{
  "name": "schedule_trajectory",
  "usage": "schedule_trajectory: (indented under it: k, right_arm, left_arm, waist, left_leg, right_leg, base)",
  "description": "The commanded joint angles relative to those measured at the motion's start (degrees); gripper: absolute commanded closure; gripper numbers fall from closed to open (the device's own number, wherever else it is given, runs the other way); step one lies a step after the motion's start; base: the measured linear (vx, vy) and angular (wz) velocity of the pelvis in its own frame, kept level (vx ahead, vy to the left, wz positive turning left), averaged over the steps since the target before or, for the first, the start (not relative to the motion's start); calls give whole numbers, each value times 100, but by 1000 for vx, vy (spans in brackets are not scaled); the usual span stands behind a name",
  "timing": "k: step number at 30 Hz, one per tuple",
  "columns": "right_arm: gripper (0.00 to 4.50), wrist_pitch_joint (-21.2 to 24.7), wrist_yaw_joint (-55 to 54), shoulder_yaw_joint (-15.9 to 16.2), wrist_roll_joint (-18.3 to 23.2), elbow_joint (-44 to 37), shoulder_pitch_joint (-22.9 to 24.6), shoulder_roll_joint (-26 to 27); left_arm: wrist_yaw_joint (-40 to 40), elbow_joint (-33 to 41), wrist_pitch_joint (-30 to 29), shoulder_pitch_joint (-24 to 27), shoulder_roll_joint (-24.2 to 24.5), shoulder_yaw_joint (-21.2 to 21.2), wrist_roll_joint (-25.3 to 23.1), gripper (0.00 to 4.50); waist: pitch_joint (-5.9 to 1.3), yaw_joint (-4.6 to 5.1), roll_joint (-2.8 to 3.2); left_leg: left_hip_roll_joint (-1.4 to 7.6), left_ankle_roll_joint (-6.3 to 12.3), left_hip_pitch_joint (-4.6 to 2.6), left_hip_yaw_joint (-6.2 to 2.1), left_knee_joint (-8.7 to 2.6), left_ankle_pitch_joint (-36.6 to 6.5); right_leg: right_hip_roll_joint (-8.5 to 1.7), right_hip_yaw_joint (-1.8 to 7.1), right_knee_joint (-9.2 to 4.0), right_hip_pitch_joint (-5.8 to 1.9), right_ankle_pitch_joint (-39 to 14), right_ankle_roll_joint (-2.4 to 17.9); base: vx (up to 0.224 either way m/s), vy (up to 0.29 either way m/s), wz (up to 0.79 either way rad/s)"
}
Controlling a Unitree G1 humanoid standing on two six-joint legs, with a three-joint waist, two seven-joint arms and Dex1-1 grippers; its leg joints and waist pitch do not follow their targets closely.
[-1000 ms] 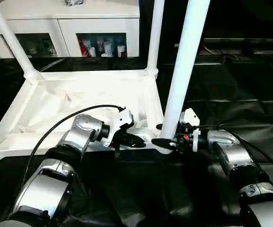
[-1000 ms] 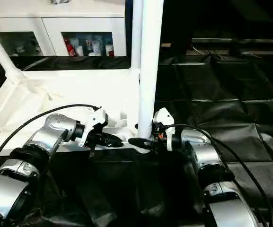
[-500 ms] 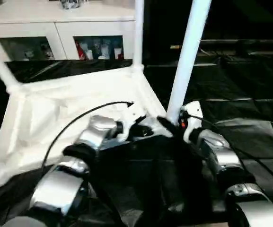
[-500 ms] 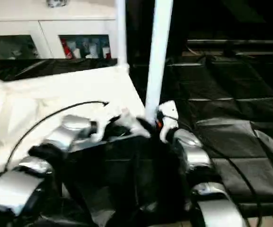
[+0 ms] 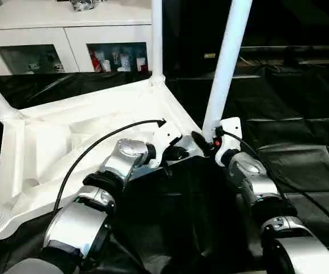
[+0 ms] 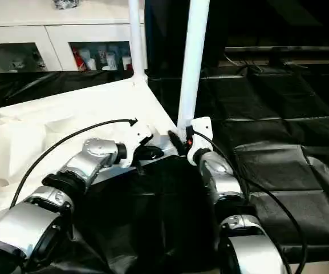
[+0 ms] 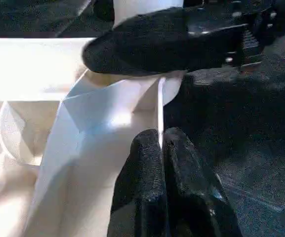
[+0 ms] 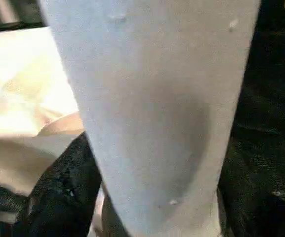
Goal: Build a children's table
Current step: Rotate leg to tighten
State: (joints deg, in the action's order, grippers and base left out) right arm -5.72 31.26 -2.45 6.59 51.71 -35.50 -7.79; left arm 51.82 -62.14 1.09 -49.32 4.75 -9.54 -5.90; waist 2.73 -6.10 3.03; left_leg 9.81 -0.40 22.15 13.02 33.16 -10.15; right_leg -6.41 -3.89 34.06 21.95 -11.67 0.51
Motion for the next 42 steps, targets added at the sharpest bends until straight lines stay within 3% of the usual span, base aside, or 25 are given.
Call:
schedule_trajectory:
  k: [1, 2, 8, 14, 15, 17, 18, 24, 29, 33, 34, 35, 36, 37, 40, 42]
  right_arm:
    - [87, 24, 867, 474, -70, -52, 192, 56]
    - [87, 0, 1113, 511, -52, -119, 226, -24]
    - [87, -5, 2739, 751, 156, -669, 482, -583]
    - [87, 181, 3707, 901, 295, -960, 623, -937]
    - [103, 188, 3767, 917, 289, -980, 638, -957]
    - [103, 225, 3901, 933, 294, -1018, 669, -984]
    - [116, 239, 3934, 931, 308, -1024, 670, -988]
    - [172, 308, 4047, 928, 385, -962, 599, -923]
    - [195, 469, 3948, 839, 489, -984, 620, -753]
    - [201, 413, 3621, 837, 403, -926, 636, -673]
    - [201, 293, 2725, 763, 173, -610, 567, -519]
    - [201, 247, 2413, 733, 99, -497, 538, -470]
    - [202, 229, 1782, 635, 0, -259, 471, -357]
    - [202, 230, 1366, 558, -43, -108, 432, -264]
    - [202, 239, 818, 471, -105, 11, 414, -102]
    - [202, 305, -12, 367, -185, 120, 370, 209]
  left_arm:
    - [445, 115, 171, 65, 1, -94, 120, 450]
    - [595, 151, 177, 93, 41, -107, 137, 450]
    - [1705, 425, 348, 349, 498, -315, 135, 450]
    - [2562, 659, 315, 522, 870, -335, 267, 450]
    - [2616, 693, 297, 540, 895, -331, 283, 450]
    - [2778, 803, 244, 599, 982, -324, 330, 450]
    - [2815, 838, 235, 618, 1010, -326, 348, 450]
    - [2848, 984, 182, 716, 1097, -290, 387, 450]
    - [2546, 1073, 156, 796, 1079, -267, 345, 450]
    - [2185, 971, 160, 737, 1012, -235, 274, 450]
    - [1606, 771, 135, 592, 871, -148, 203, 450]
    - [1445, 718, 124, 549, 825, -122, 189, 450]
    - [1073, 610, 100, 450, 716, -71, 154, 450]
    - [809, 530, 69, 371, 622, -42, 130, 450]
    - [316, 405, 10, 246, 444, -11, 79, 450]
    - [-407, 220, -111, 55, 104, 106, 115, 450]
  waist:
    - [-343, -33, -60]
    - [-337, -34, -66]
    - [-350, -70, -73]
    - [-336, -74, -62]
    - [-338, -78, -61]
    - [-333, -78, -108]
    - [-339, -89, -95]
    - [-346, -89, -144]
    - [-342, -92, -152]
    - [-325, -88, -146]
    - [-322, -87, -142]
    - [-298, -46, -109]
    - [-290, -29, -93]
    - [-285, 5, -121]
    - [-291, 26, -123]
    - [-297, 34, -44]
  left_leg:
    - [403, 260, -121, -248, -424, -1427]
    - [402, 325, -95, -251, -422, -1344]
    - [425, 529, -108, -245, -391, -1187]
    - [448, 391, -141, -247, -428, -1411]
    - [452, 374, -143, -247, -430, -1412]
    - [455, 321, -145, -244, -439, -1434]
    - [458, 310, -145, -249, -436, -1416]
    - [447, 390, -136, -234, -411, -1184]
    - [449, 407, -131, -235, -408, -1138]
    - [445, 311, -135, -237, -420, -1243]
    - [449, 249, -144, -243, -431, -1320]
    - [443, 100, -160, -240, -454, -1462]
    - [438, 1, -165, -262, -474, -1602]
    - [422, -160, -180, -284, -488, -1813]
    - [418, -205, -201, -291, -493, -1924]
    - [419, -197, -202, -285, -497, -1921]
  right_leg:
    - [-374, 214, -386, -183, -726, 1310]
    - [-376, 214, -373, -196, -657, 1317]
    - [-372, 210, -331, -195, -370, 1510]
    - [-362, 219, -338, -170, -616, 1564]
    - [-368, 222, -336, -170, -615, 1560]
    - [-376, 226, -332, -166, -651, 1569]
    - [-384, 229, -321, -172, -640, 1573]
    - [-390, 227, -303, -167, -532, 1585]
    - [-394, 229, -302, -160, -620, 1558]
    - [-393, 236, -328, -149, -879, 1489]
    - [-397, 238, -342, -146, -1001, 1461]
    - [-391, 251, -365, -96, -1167, 1445]
    - [-403, 251, -382, -111, -1344, 1411]
    - [-419, 249, -420, -124, -1703, 1305]
    - [-408, 266, -466, -100, -1852, 1160]
    - [-386, 269, -451, -86, -1615, 1173]
  base:
    - [0, 0, 0]
    - [0, 0, 0]
    - [0, 0, 0]
    - [0, 0, 0]
    - [0, 0, 0]
    - [0, 0, 0]
    - [0, 0, 0]
    - [0, 0, 0]
    - [0, 0, 0]
    - [0, 0, 0]
    - [0, 0, 0]
    - [0, 0, 0]
    - [0, 0, 0]
    - [0, 0, 0]
    - [0, 0, 0]
    - [0, 0, 0]
